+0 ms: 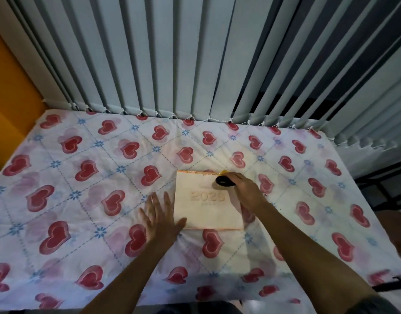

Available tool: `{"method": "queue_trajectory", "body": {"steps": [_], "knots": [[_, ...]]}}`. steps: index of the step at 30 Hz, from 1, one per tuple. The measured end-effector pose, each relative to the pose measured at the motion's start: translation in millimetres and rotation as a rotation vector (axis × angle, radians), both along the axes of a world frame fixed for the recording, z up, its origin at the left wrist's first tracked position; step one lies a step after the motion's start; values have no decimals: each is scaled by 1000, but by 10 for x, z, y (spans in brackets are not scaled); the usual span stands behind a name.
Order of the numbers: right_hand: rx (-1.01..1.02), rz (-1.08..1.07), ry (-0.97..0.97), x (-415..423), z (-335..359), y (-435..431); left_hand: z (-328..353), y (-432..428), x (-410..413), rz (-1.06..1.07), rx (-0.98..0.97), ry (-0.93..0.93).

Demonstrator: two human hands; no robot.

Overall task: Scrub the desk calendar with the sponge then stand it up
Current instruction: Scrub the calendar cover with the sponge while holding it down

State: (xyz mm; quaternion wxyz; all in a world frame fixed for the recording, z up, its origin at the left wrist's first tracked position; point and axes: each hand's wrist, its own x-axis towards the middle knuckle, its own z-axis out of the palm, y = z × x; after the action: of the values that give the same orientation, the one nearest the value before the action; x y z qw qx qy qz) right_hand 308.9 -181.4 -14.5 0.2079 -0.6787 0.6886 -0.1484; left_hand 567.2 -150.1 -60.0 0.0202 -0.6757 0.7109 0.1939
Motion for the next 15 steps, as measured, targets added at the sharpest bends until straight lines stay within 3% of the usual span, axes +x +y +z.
{"method": "queue_trajectory", "body": {"steps": [3,4,5,7,8,10,15], "knots": [[-78,120,154,54,143,70,319,-283,-259,60,-124,430],[-80,132,173,77,150,109,458,-379,-387,116,-16,611],[-58,106,107,115,172,163,589,-456,-514,190,183,784],[-53,153,158,161,152,235,734,-569,-727,368,604,1120],[-57,164,151,171,130,269,757,-605,-794,421,719,1239],[-44,139,119,169,91,352,751,-630,-867,465,767,1328],[2,-57,-189,44,63,672,704,-597,-1061,382,756,1209]]}}
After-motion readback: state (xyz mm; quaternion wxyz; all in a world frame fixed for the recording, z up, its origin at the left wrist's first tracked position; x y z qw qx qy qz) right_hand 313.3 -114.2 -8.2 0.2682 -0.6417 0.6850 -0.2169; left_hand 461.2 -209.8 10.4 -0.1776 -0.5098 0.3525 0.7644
